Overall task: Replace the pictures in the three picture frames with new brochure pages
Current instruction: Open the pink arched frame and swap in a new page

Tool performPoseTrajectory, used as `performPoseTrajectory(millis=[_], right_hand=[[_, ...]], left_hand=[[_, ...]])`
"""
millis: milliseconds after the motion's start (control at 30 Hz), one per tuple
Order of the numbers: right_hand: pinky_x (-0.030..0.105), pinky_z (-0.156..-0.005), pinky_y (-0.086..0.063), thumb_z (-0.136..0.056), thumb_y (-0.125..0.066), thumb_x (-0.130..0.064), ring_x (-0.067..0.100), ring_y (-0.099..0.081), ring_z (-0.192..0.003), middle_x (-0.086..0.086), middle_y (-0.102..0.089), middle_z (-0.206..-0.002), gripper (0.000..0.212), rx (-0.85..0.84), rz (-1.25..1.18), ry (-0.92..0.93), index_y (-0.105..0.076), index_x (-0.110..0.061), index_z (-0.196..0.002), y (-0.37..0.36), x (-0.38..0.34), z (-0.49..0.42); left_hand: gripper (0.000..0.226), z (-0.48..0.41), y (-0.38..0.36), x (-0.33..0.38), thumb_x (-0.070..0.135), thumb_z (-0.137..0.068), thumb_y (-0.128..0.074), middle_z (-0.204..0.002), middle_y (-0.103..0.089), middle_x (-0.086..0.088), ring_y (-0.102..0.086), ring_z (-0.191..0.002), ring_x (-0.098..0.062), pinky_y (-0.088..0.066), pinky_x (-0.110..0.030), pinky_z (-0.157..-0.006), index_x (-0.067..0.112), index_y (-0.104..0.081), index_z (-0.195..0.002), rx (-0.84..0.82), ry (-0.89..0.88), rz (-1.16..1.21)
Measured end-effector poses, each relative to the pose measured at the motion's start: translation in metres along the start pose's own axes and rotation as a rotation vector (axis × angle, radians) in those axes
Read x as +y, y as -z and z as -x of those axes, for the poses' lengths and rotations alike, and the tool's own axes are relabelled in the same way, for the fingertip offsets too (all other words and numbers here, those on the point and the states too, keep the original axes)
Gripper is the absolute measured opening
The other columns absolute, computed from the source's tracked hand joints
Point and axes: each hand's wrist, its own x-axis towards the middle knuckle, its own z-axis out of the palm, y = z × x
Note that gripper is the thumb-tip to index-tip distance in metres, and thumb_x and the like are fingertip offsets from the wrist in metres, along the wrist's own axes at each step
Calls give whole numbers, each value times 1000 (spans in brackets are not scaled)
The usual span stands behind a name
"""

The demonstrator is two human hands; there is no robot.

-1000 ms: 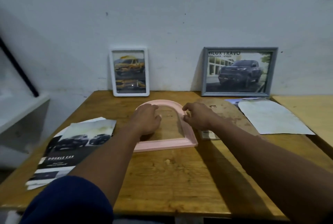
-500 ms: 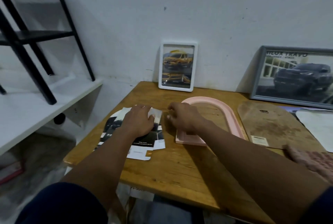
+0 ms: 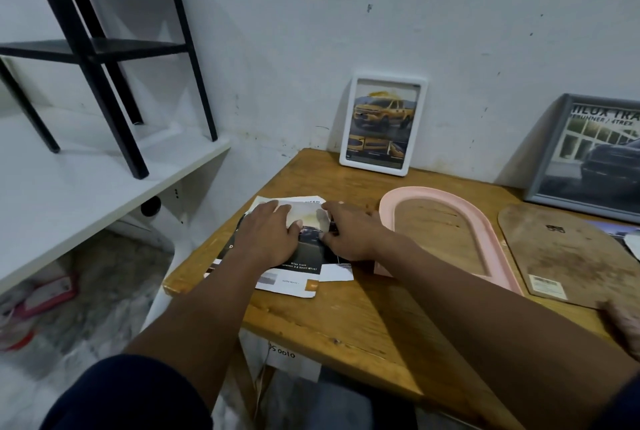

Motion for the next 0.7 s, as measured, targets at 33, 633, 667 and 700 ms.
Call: performPoseTrajectory(millis=[33,633,667,700], right_hand=[[60,-119,-9,-95,-52,-51,27,-19,-150,4,-26,-162,74,-31,9,2,-18,-25,-156,1,0,0],[43,-98,-48,-96,-61,-17,28,-54,-127,5,-54,-143,61,278,-332,20,-32,-29,-148,-3,-20,19],[41,-96,-49,-96,-60,-9,28,-53,-128,5,-53,-145,62,289,-412,0,-33,-29,-148,3,-21,19],[40,-95,-50,-94,-60,-2,28,-52,-129,5,-52,-145,64,303,-470,-20,-36,-28,-147,10,-21,19]], left_hand=[[55,0,0,-2,51,-101,-39,-153,-46,-6,-41,-139,-27,-36,-49,-113,20,-47,-146,-1,7,-11],[51,5,-1,-6,49,-103,-37,-153,-45,-6,-43,-139,-29,-36,-50,-116,23,-43,-147,30,88,-32],[52,4,-1,-2,49,-103,-37,-154,-45,-6,-43,-139,-29,-36,-50,-116,22,-43,-147,29,82,-19],[52,3,-1,2,48,-103,-38,-154,-45,-7,-42,-140,-29,-36,-50,-116,22,-42,-148,25,70,-7]])
